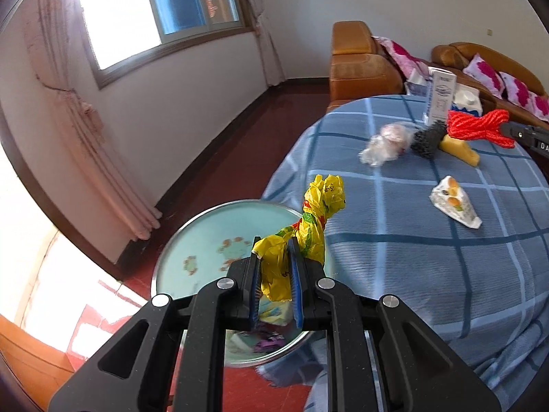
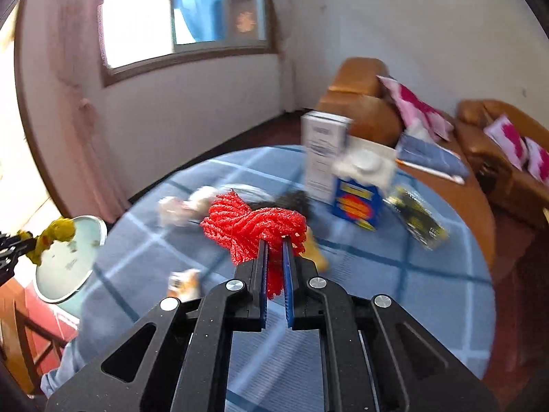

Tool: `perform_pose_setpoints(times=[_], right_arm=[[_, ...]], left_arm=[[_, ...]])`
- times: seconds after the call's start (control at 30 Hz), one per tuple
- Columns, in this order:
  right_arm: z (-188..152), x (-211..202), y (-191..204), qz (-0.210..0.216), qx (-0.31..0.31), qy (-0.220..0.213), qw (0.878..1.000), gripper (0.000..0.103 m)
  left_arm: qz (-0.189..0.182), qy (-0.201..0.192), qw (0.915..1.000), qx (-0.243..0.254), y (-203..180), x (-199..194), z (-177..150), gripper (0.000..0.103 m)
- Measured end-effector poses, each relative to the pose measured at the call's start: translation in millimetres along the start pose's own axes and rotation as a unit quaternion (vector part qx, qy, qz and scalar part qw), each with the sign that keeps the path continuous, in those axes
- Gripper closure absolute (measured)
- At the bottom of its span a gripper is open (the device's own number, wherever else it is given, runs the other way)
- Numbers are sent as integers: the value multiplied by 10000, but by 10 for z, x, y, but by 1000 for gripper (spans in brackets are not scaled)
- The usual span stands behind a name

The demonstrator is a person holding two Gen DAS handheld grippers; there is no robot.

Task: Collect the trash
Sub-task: 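Carry the yellow wrapper and red mesh net over the teal bin with both tools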

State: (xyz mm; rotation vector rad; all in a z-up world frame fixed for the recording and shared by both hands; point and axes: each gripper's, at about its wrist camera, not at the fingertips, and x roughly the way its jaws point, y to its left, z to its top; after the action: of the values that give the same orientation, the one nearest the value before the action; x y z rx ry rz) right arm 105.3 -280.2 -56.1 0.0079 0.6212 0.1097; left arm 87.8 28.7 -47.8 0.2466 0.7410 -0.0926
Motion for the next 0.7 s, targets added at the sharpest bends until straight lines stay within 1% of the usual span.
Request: perform_pose_setpoints(times=[0.2,0.33,0.53,0.7], right_arm=[[148,141,389,638,-338,-37,9974,94],[219,294,628,951,-563,10,9939,94],[246,455,934,1129,-936,54,9892,94],[230,550,1156,1144,-1251,76,9855,94]], left_arm=[[312,36,9994,-111,225,-62,-61,89],[506,54,9986,-164,336,-96,-106,89],[773,104,9967,-206,480,-101,-164,89],[918,141,9954,-226,569,-93,-208,89]])
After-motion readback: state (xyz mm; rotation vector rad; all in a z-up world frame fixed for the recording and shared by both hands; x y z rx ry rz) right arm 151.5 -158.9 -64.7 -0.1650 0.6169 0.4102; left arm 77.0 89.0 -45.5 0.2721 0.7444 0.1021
